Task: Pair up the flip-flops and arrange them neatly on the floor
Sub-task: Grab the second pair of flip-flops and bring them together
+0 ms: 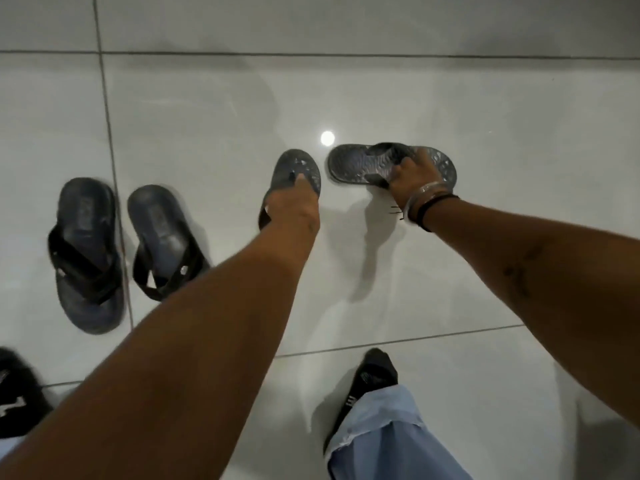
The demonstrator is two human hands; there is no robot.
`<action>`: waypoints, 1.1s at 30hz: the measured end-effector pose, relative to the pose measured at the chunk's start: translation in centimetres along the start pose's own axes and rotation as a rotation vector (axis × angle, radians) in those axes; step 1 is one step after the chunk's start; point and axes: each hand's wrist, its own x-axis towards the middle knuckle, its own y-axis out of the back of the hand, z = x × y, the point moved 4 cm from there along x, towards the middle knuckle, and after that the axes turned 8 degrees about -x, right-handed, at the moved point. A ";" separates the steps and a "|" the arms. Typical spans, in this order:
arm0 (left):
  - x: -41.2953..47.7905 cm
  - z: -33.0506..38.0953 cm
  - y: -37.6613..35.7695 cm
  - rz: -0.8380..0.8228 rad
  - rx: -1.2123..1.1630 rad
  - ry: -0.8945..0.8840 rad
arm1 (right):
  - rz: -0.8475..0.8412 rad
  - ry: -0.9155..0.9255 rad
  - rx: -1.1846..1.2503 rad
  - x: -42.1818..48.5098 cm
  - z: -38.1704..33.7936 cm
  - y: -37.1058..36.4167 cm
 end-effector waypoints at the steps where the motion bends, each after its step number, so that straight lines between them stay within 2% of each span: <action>1: 1.0 0.0 -1.0 -0.029 0.095 0.000 | 0.018 0.013 -0.048 -0.1 0.4 -0.8; 2: 1.6 0.3 -1.2 0.064 0.061 0.034 | 0.054 0.024 -0.065 -0.1 0.5 -1.4; 3: 1.8 0.6 -1.3 0.122 0.130 0.015 | 0.092 0.029 -0.042 -0.2 0.5 -1.9; 6: 2.0 0.1 -0.7 0.069 0.250 -0.107 | 0.134 -0.047 0.158 -0.7 1.2 -3.0; 9: -0.1 0.5 0.5 0.012 0.658 -0.424 | 0.068 -0.161 0.371 -2.3 2.4 -4.2; 11: -0.6 -0.4 1.7 -0.036 0.951 -0.587 | 0.068 -0.147 0.409 -4.1 2.2 -5.5; 14: -1.7 -2.1 3.7 -0.218 1.299 -0.715 | 0.128 -0.189 0.527 -6.2 1.5 -6.7; 17: -2.7 -3.8 2.2 -0.468 1.554 -0.979 | 0.197 -0.261 0.643 -6.4 -0.3 -6.3; 21: -5.3 -5.8 -2.9 -0.683 1.798 -1.156 | 0.101 -0.278 0.691 -5.8 -4.8 -4.9; 24: -7.2 -6.2 -6.2 -0.718 1.757 -1.194 | 0.046 -0.297 0.736 -6.0 -7.0 -4.6; 28: -8.2 -6.0 -6.7 -0.576 1.667 -1.281 | 0.024 -0.383 0.852 -7.5 -7.1 -4.5; 31: -8.9 -5.6 -3.9 -0.468 1.454 -1.332 | 0.116 -0.424 0.830 -9.4 -6.9 -3.2; 33: -9.0 -5.0 -0.3 -0.338 1.266 -1.277 | 0.211 -0.430 0.815 -10.1 -7.5 -1.3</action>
